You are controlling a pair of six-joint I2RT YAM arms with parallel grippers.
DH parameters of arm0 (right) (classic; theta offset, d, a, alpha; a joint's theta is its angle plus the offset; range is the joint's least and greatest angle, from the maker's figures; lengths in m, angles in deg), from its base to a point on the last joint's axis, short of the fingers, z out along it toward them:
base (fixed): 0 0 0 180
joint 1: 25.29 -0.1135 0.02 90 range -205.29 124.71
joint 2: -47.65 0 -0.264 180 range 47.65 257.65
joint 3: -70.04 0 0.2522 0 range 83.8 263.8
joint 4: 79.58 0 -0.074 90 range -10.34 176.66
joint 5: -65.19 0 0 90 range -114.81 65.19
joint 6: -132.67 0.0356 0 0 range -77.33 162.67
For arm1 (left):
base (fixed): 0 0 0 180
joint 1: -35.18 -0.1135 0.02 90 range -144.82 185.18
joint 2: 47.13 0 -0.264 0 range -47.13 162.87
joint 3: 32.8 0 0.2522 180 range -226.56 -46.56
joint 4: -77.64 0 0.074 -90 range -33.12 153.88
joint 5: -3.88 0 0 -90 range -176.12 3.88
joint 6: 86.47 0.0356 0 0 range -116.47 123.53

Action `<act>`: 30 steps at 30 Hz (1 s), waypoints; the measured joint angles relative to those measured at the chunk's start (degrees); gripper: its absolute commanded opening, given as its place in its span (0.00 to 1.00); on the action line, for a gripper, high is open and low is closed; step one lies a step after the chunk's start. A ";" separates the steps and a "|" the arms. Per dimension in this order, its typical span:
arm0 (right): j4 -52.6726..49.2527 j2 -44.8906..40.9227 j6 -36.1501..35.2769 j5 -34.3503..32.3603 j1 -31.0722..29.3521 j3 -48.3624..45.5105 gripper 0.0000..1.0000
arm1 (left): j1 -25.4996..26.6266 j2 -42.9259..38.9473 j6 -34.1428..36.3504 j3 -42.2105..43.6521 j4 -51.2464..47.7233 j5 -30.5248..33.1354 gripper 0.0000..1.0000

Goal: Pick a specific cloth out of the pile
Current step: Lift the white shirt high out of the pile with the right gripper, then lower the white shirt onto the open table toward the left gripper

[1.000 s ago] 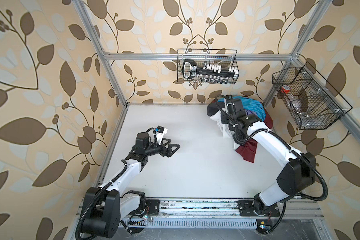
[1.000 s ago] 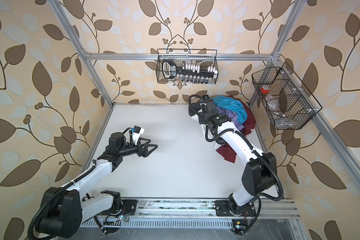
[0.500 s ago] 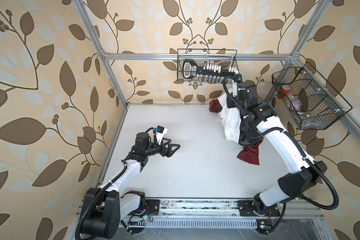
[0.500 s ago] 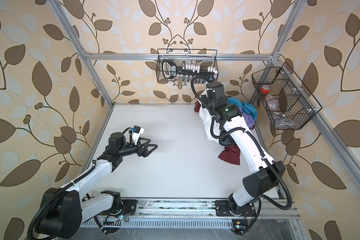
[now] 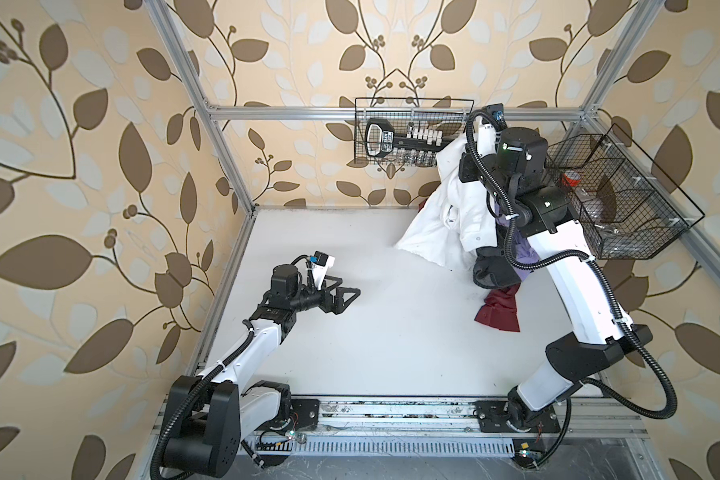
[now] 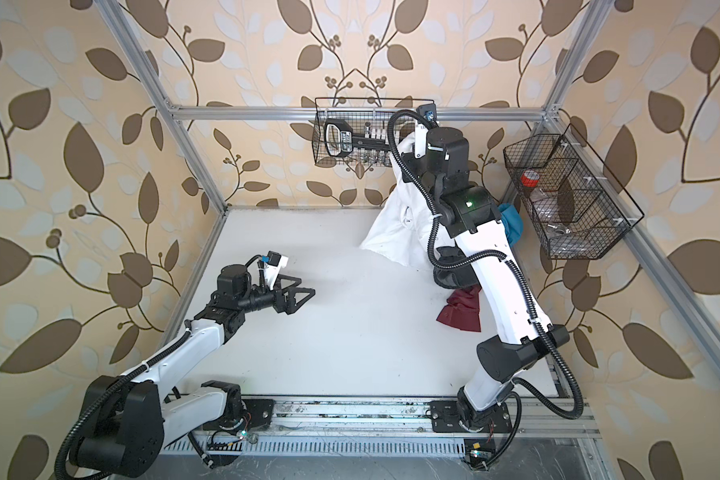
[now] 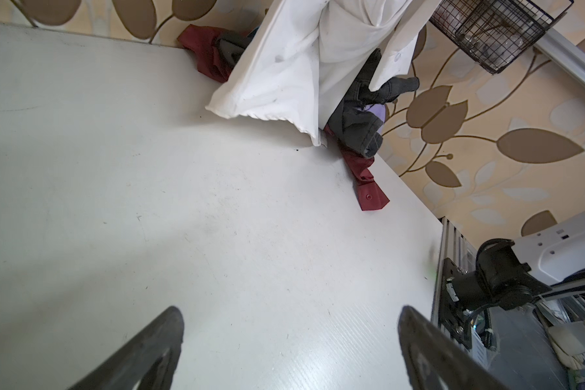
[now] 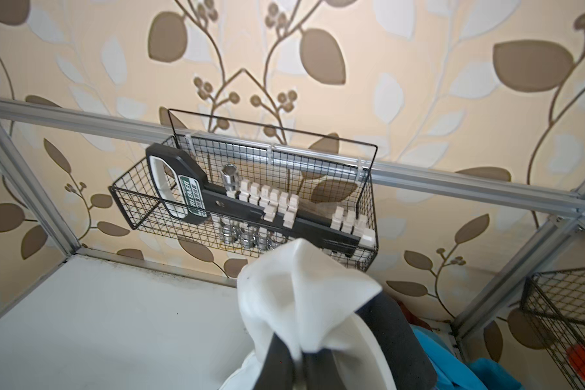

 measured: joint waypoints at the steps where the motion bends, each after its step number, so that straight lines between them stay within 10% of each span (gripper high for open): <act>1: 0.09 0.57 -0.24 0.48 -0.50 1.46 0.00 | 0.00 0.00 0.00 0.00 0.00 0.00 0.99; 17: 17.38 -0.70 -2.05 10.34 -4.52 7.43 0.00 | 0.00 0.00 0.00 0.00 0.02 0.00 0.99; 30: 23.63 0.35 6.51 22.84 -5.75 -16.59 0.00 | 0.00 -2.23 -0.02 0.76 0.02 0.42 0.99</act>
